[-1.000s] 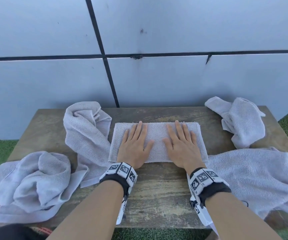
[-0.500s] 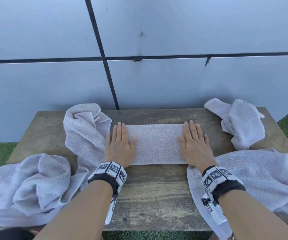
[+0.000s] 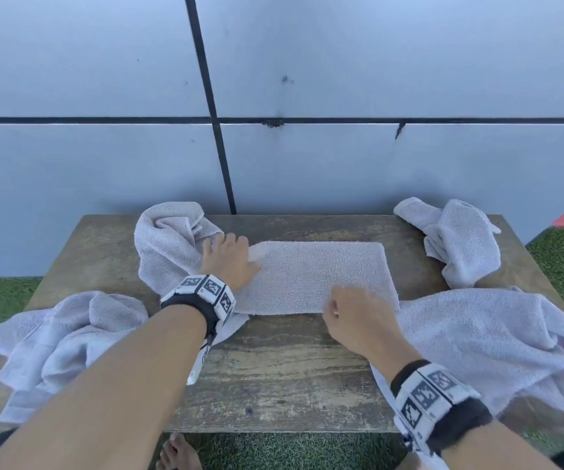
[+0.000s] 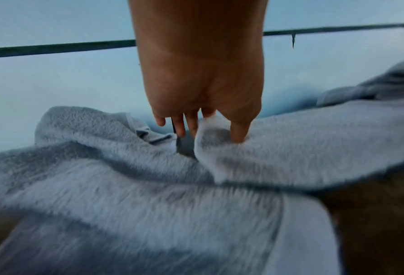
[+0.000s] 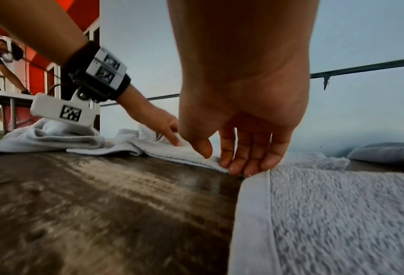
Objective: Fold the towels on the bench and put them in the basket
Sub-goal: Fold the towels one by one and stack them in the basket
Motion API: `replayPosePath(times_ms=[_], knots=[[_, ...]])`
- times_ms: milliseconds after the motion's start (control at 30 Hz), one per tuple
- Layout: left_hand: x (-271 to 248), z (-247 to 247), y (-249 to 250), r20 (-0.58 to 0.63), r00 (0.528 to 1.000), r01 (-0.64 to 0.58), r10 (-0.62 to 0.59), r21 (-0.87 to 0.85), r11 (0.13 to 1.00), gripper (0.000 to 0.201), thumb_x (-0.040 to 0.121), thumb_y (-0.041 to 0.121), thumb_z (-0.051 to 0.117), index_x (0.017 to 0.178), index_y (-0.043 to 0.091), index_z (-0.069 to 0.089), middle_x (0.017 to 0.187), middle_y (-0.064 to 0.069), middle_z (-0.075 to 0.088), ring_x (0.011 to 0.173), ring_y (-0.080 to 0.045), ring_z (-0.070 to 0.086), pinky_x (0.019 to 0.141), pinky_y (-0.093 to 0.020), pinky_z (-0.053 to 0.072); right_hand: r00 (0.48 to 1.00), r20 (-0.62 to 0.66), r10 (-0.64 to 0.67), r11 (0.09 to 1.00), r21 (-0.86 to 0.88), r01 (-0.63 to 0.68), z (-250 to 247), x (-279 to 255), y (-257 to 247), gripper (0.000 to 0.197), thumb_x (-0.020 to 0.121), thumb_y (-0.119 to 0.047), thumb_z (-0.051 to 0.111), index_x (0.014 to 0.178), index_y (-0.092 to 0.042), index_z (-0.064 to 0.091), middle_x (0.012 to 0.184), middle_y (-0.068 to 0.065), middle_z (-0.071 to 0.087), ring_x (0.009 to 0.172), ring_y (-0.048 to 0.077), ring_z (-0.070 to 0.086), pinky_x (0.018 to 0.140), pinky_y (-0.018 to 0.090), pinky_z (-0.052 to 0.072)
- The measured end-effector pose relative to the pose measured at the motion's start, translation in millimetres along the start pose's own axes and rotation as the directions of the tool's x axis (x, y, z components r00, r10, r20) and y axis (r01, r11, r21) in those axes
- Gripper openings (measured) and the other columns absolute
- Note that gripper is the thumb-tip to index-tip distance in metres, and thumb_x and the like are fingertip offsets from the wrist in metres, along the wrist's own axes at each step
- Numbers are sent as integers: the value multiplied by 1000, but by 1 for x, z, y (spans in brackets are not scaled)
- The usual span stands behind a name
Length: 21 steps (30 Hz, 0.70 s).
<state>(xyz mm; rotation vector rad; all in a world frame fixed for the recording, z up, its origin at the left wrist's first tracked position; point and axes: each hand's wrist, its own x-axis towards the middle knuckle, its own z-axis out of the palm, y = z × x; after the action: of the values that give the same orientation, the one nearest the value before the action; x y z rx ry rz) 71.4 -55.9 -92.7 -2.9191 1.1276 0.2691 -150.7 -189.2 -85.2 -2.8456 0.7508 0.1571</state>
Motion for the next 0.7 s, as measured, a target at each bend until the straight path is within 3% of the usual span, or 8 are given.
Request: replayPosePath(times_ms=[167, 300, 333, 433, 500, 567, 633, 700], knots=[[-19, -28, 11, 12, 999, 47, -46, -426, 903, 32, 89, 26, 59, 117, 10, 53, 102, -6, 62, 92, -24, 60, 78, -37, 50, 999, -37, 16, 999, 32, -15, 8, -5, 6, 42, 99, -34, 42, 136, -13, 46, 126, 4, 54, 113, 23, 52, 96, 36, 44], [-52, -37, 20, 29, 995, 90, -99, -721, 687, 36, 88, 15, 58, 120, 15, 42, 90, -3, 57, 71, -15, 58, 50, -20, 45, 999, -27, 43, 999, 0, -43, 1, -14, 6, 48, 98, -38, 43, 138, -13, 41, 135, 8, 50, 124, 27, 48, 103, 40, 41], [-62, -35, 21, 36, 995, 83, -89, -790, 608, 40, 86, 12, 59, 121, 19, 41, 94, -4, 58, 73, -16, 62, 51, -21, 51, 999, -38, 21, 999, 30, -20, 1, -20, 2, 50, 97, -39, 46, 139, -14, 40, 136, 8, 48, 126, 28, 45, 105, 40, 40], [-95, -26, 26, 108, 993, 120, -54, -919, 374, 56, 83, 3, 57, 127, 32, 38, 111, -13, 58, 87, -30, 70, 65, -45, 62, 992, 7, -128, 963, 241, 123, 1, -41, -9, 78, 87, -56, 60, 150, -22, 27, 151, 1, 32, 140, 24, 29, 115, 41, 30], [-117, -21, 34, 169, 984, 177, -59, -962, 209, 56, 87, -8, 54, 130, 26, 42, 113, -19, 54, 86, -36, 71, 62, -46, 62, 969, 70, -237, 931, 302, 206, 3, -58, -18, 107, 73, -71, 67, 156, -29, 13, 159, -7, 18, 147, 19, 16, 119, 43, 24], [-136, -16, 39, 236, 969, 244, -76, -962, 125, 40, 89, -7, 55, 121, 18, 52, 122, -22, 51, 85, -38, 72, 65, -46, 62, 953, 119, -280, 926, 293, 236, 9, -71, -26, 126, 62, -81, 68, 157, -31, 2, 162, -8, 9, 148, 18, 10, 120, 47, 20], [-151, -15, 43, 332, 942, 334, -42, -942, 41, 23, 91, -4, 53, 109, 9, 58, 127, -29, 55, 85, -40, 73, 66, -39, 62, 961, 108, -253, 941, 260, 219, 17, -80, -31, 119, 65, -74, 70, 156, -29, 8, 160, -4, 18, 146, 20, 18, 119, 46, 24], [-162, -17, 46, 395, 918, 396, 16, -918, -16, 19, 94, 0, 49, 111, 5, 57, 119, -30, 65, 85, -36, 74, 65, -34, 60, 975, 25, -222, 951, 224, 211, 24, -85, -32, 75, 83, -49, 70, 144, -26, 34, 143, -2, 42, 134, 24, 39, 110, 40, 36]])
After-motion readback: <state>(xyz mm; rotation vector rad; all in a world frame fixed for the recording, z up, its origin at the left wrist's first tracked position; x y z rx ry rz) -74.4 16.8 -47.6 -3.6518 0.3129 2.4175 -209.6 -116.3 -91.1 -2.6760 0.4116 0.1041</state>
